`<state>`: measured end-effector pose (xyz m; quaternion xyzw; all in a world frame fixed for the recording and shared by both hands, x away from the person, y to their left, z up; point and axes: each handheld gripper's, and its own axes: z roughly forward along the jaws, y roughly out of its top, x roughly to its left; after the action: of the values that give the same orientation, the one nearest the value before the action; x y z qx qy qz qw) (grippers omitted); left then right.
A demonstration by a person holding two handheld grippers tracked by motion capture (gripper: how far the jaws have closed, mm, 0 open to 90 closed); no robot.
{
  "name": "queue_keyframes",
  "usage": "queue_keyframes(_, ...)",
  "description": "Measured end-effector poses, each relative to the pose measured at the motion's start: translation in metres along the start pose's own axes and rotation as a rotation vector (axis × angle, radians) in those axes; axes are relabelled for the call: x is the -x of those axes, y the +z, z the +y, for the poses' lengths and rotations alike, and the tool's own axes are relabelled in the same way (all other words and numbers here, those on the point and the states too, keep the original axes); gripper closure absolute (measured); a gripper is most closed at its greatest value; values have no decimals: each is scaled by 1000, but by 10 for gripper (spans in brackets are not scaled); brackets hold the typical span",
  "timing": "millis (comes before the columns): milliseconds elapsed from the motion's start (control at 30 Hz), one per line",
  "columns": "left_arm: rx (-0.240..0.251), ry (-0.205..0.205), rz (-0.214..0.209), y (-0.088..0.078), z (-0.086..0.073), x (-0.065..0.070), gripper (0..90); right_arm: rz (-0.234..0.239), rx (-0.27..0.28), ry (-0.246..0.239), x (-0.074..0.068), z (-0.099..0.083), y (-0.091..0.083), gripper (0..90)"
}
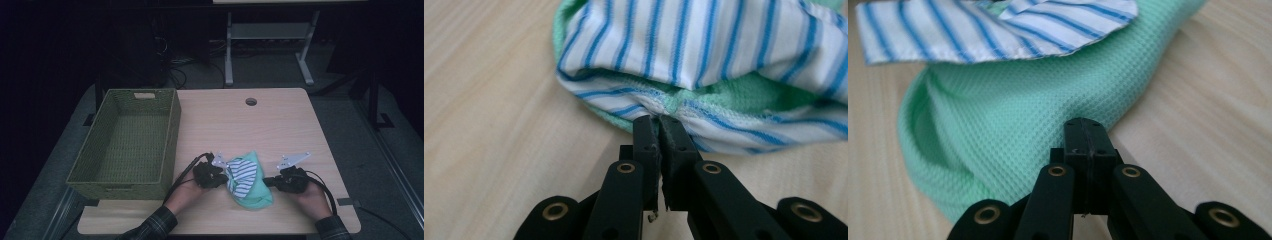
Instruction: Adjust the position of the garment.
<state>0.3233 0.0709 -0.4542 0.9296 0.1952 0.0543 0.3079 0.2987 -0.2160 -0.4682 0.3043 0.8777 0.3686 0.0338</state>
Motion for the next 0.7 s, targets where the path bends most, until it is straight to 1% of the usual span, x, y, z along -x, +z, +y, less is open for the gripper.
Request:
queue_keyframes(33, 1, 4, 8, 0, 1, -1, 859, 0, 5, -8, -2, -1, -1, 900)
queue_keyframes(100, 4, 7, 8, 0, 3, -4, 859, 3, 4, -4, -6, -3, -1, 899)
queue_keyframes(167, 20, 1, 6, -3, 6, -8, 859, -2, 6, -1, -8, -5, -2, 897)
queue_keyframes(200, 20, 1, 6, -3, 6, -8, 859, -2, 6, -1, -8, -5, -2, 897)
queue_keyframes(233, 39, -8, 3, -8, 7, -11, 855, -15, 20, 1, -8, -5, -5, 862)
queue_keyframes(267, 43, -3, 2, -11, 7, -12, 849, -24, 28, -2, -7, -6, -7, 850)
queue_keyframes(300, 47, -6, -3, -13, 7, -13, 839, -31, 35, 12, -7, -6, -9, 833)
queue_keyframes(333, 57, -13, -13, -15, 8, -13, 822, -41, 43, 6, -6, -6, -10, 805)
queue_keyframes(367, 60, -14, -25, -17, 8, -13, 806, -55, 49, 11, -5, -7, -12, 771)
queue_keyframes(400, 55, 6, -31, -20, 9, -13, 786, -67, 52, 20, -5, -8, -13, 736)
queue_keyframes(433, 55, 6, -31, -20, 9, -13, 764, -67, 52, 20, -5, -8, -13, 736)
queue_keyframes(467, 77, 4, -39, -21, 10, -12, 745, -101, 56, 28, -3, -10, -14, 651)
queue_keyframes(500, 83, -1, -44, -21, 10, -12, 727, -116, 52, 28, -2, -11, -14, 629)
queue_keyframes(533, 84, 5, -49, -22, 11, -12, 709, -130, 49, 28, -1, -12, -15, 604)
queue_keyframes(600, 76, 23, -61, -24, 13, -12, 670, -154, 63, 31, 0, -15, -15, 543)
queue_keyframes(633, 83, 18, -70, -24, 14, -11, 650, -163, 70, 40, 1, -16, -15, 508)
queue_keyframes(667, 74, 30, -74, -25, 15, -11, 623, -171, 69, 43, 4, -18, -15, 477)
queue_keyframes(700, 79, 33, -76, -25, 16, -11, 600, -180, 70, 49, 5, -19, -15, 440)
